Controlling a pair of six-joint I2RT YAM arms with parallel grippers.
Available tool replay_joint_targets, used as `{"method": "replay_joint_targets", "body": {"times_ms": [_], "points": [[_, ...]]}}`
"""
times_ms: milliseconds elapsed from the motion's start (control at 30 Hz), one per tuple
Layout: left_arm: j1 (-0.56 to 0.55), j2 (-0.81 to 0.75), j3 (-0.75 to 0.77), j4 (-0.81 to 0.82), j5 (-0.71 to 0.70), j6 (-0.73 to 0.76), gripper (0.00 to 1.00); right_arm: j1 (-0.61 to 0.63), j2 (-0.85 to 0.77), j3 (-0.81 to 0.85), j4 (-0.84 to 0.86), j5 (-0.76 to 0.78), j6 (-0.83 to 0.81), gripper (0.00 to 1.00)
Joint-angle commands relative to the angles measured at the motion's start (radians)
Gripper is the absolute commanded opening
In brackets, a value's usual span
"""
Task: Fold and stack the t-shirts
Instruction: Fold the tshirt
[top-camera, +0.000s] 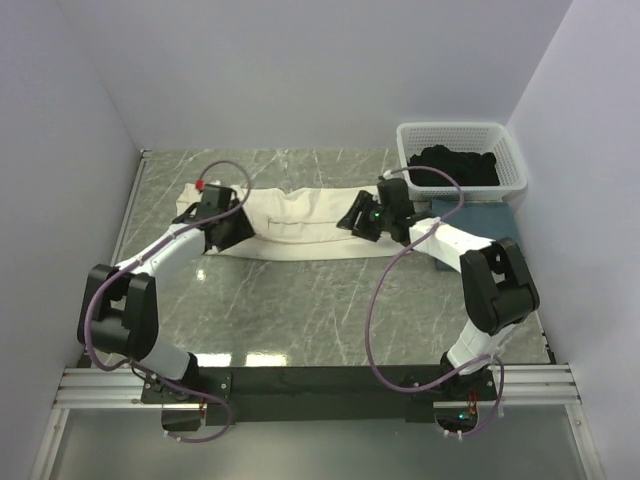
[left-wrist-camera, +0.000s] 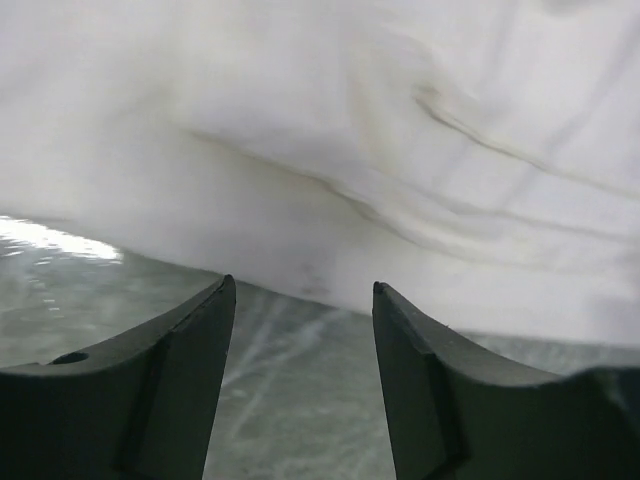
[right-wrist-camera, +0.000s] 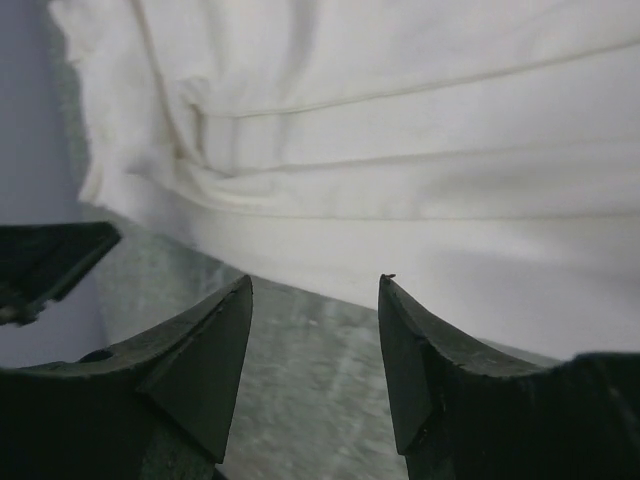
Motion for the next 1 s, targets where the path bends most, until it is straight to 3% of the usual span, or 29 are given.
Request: {"method": "replay_joint_targets", "body": {"times_ms": [0,167,433,967], "points": [[0.084,0.0,-0.057,0.063,0.025,-0.042,0.63,0.059,0.065,0.028,0.242,-0.112,0.167,0.61],[0.157,0.02,-0.089,0.105,0.045,-0.06,0.63,0.102,0.18,0.046,0.367,-0.13,0.268,0.64],[0.27,0.042,-0.1,0.145,0.05,-0.092,0.61,0.14,0.275,0.041,0.425,-0.107,0.364,0.65],[0.347,0.138,-0.094,0.136,0.057,-0.112,0.6,0.133,0.349,0.098,0.391,-0.028,0.374,0.65]]}}
